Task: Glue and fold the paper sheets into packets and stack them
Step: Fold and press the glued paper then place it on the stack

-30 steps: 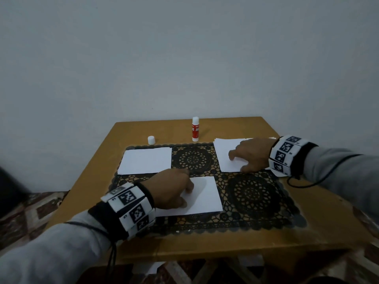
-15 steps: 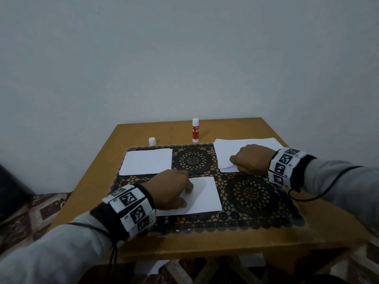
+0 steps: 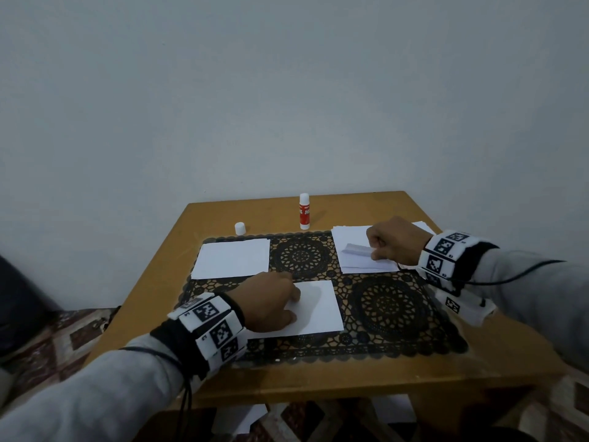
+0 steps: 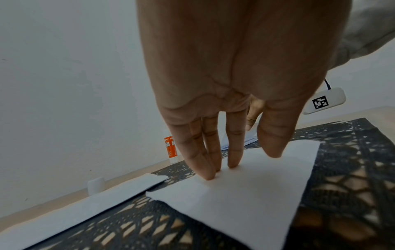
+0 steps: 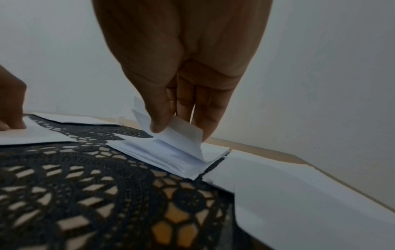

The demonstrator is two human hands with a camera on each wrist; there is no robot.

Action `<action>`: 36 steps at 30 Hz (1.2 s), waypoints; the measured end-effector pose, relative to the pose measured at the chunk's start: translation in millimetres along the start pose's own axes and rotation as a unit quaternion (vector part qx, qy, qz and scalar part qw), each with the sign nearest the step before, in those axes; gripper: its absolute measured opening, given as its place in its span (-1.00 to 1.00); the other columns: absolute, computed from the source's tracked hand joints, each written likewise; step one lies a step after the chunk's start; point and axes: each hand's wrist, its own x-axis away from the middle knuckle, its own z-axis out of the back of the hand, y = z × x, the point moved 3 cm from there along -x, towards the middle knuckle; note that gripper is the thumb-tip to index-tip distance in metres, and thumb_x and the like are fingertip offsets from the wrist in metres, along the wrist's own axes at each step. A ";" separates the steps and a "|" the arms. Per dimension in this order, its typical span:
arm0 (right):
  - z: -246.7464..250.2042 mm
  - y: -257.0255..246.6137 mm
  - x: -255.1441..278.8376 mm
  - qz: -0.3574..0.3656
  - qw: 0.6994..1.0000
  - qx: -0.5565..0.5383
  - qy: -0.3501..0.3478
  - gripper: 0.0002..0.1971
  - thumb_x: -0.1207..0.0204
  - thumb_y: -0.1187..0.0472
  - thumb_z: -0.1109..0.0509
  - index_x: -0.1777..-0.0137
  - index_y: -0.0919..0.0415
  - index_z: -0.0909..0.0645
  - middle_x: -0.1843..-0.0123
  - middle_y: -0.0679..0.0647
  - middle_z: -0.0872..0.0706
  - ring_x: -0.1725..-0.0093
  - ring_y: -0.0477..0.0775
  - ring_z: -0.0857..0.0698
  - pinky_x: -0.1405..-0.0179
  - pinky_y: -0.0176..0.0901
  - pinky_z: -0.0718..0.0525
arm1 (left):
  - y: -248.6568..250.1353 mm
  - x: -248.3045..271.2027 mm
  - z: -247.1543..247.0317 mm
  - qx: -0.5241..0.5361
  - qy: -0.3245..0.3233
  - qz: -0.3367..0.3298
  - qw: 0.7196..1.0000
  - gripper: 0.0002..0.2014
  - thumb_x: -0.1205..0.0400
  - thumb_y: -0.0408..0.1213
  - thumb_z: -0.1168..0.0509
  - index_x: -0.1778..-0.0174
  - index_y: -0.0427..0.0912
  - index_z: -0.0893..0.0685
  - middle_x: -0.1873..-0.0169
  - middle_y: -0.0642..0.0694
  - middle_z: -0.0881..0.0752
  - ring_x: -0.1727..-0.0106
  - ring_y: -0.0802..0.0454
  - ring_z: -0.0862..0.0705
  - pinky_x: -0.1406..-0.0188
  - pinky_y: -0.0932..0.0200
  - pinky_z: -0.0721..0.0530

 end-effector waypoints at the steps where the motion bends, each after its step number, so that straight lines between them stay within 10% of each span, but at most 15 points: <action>1: 0.1 0.1 1.1 -0.002 1.000 -0.002 0.002 -0.66 -0.49 0.24 -0.49 0.38 0.05 -0.39 0.36 -0.12 -0.50 0.28 -0.02 -0.48 0.40 -0.33 -0.36 | 0.1 0.7 -0.1 0.003 0.001 0.002 1.000 -0.59 -0.64 -0.04 -0.26 -0.40 -0.06 -0.57 -0.24 -0.08 -0.54 -0.26 -0.06 -0.53 -0.23 0.12 -0.48; 11: -12.0 6.6 2.0 -0.047 0.996 -0.060 -0.036 -0.69 -0.42 0.10 -0.57 0.38 0.10 -0.49 0.34 -0.05 -0.62 0.29 -0.06 -0.54 0.36 -0.26 -0.42 | -1.2 3.5 1.4 0.007 -0.014 0.010 1.000 -0.61 -0.65 -0.02 -0.24 -0.40 0.00 -0.58 -0.27 -0.05 -0.56 -0.26 -0.05 -0.55 -0.26 0.10 -0.53; 18: 34.6 -17.7 18.8 0.071 0.985 0.004 0.155 -0.79 -0.63 0.18 -0.30 0.22 0.09 -0.37 0.37 -0.03 -0.53 0.31 0.14 -0.55 0.32 0.00 -0.51 | -10.2 8.3 4.7 0.093 0.047 -0.003 0.995 -0.68 -0.65 -0.08 -0.28 -0.31 -0.03 -0.65 -0.28 0.01 -0.61 -0.28 0.05 -0.53 -0.28 0.23 -0.46; 22: 58.2 -45.6 34.9 0.061 0.929 -0.245 0.270 -0.83 -0.54 0.22 -0.46 0.22 0.25 -0.56 0.43 0.05 -0.63 0.42 -0.02 -0.52 0.34 -0.22 -0.53 | -31.7 8.7 18.8 0.253 0.174 0.049 0.950 -0.63 -0.63 -0.06 -0.29 -0.32 -0.12 -0.58 -0.13 -0.03 -0.69 -0.17 0.02 -0.66 -0.18 0.10 -0.61; 27: 29.3 -65.6 41.7 -0.039 0.823 -0.542 0.162 -0.78 -0.50 0.28 -0.50 0.27 0.37 -0.55 0.22 0.43 -0.70 0.24 0.20 -0.68 0.23 0.02 -0.65 | -43.3 15.9 24.3 0.590 0.191 0.112 0.777 -0.91 -0.67 -0.33 -0.27 0.12 -0.25 -0.61 0.20 -0.15 -0.75 0.13 -0.07 -0.73 -0.02 -0.04 -0.69; 30: 1.3 -66.4 42.4 -0.109 0.807 -0.574 0.084 -0.75 -0.52 0.30 -0.47 0.33 0.27 -0.50 0.18 0.27 -0.75 0.20 0.20 -0.78 0.24 0.04 -0.77 | -48.5 20.0 19.1 0.595 0.192 0.153 0.765 -0.78 -0.64 -0.45 -0.28 0.35 -0.30 -0.59 0.37 -0.22 -0.68 0.31 -0.08 -0.68 0.15 -0.02 -0.68; 36: -33.0 -68.2 38.7 -0.153 0.866 -0.473 -0.059 -0.71 -0.54 0.28 -0.46 0.37 0.26 -0.48 0.27 0.25 -0.72 0.38 0.13 -0.71 0.48 -0.13 -0.65 | -60.9 21.6 -1.4 0.539 0.113 0.248 0.797 -0.77 -0.61 -0.44 -0.29 0.40 -0.31 -0.62 0.46 -0.19 -0.67 0.40 -0.07 -0.65 0.37 0.16 -0.63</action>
